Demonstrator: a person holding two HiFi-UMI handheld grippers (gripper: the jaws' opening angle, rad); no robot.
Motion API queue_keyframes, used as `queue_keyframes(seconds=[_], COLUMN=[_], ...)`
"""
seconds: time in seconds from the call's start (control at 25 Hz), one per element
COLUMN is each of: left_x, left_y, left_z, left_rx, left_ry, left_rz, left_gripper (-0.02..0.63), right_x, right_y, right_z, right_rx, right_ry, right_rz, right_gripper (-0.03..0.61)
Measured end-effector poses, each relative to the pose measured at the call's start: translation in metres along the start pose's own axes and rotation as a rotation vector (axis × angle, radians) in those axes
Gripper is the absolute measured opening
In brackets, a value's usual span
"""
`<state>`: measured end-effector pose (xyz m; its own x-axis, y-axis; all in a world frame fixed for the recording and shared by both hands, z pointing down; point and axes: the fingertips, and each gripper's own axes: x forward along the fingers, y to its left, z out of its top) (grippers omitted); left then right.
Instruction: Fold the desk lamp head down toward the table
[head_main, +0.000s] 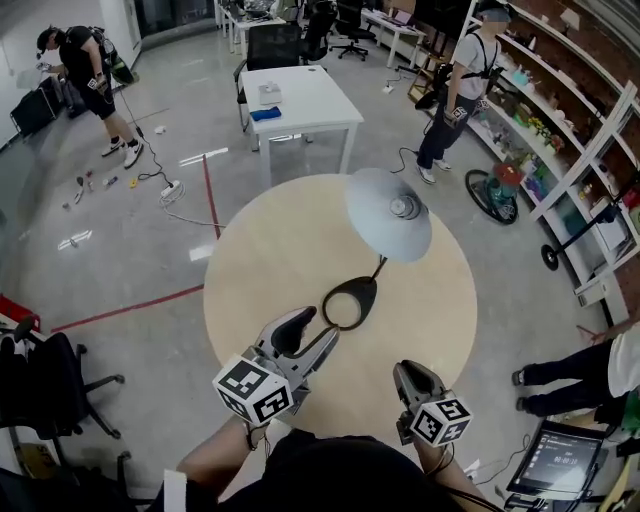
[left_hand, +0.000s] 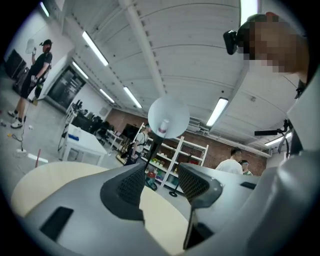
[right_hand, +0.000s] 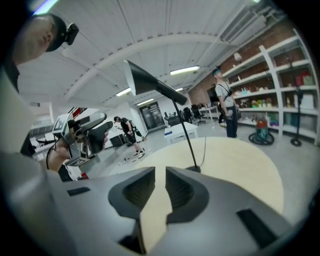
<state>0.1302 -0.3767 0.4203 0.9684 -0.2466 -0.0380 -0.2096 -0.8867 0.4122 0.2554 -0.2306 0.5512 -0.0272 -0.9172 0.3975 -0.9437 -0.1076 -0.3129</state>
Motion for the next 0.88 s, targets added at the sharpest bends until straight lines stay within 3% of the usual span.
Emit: queue_keyframes(seconds=[0.16, 0.36, 0.48, 0.6, 0.76, 0.88], left_x=[0.016, 0.025, 0.032, 0.043, 0.06, 0.071], left_y=[-0.004, -0.03, -0.054, -0.076, -0.093, -0.098], left_z=[0.06, 0.135, 0.177, 0.21, 0.247, 0.262], left_rx=[0.099, 0.241, 0.312, 0.378, 0.474, 0.458], left_ry=[-0.095, -0.219, -0.279, -0.289, -0.284, -0.249], left_rz=[0.002, 0.004, -0.041, -0.094, -0.089, -0.088], left_gripper=[0.216, 0.216, 0.216, 0.216, 0.216, 0.216], right_x=[0.007, -0.004, -0.011, -0.008, -0.008, -0.012], right_y=[0.019, 0.041, 0.057, 0.076, 0.094, 0.109], right_z=[0.085, 0.183, 0.229, 0.26, 0.279, 0.282], right_rx=[-0.228, -0.338, -0.384, -0.407, -0.391, -0.406], right_ry=[-0.131, -0.36, -0.481, -0.554, -0.615, -0.629], right_rz=[0.069, 0.16, 0.216, 0.278, 0.36, 0.41], right_gripper=[0.067, 0.067, 0.067, 0.067, 0.067, 0.067])
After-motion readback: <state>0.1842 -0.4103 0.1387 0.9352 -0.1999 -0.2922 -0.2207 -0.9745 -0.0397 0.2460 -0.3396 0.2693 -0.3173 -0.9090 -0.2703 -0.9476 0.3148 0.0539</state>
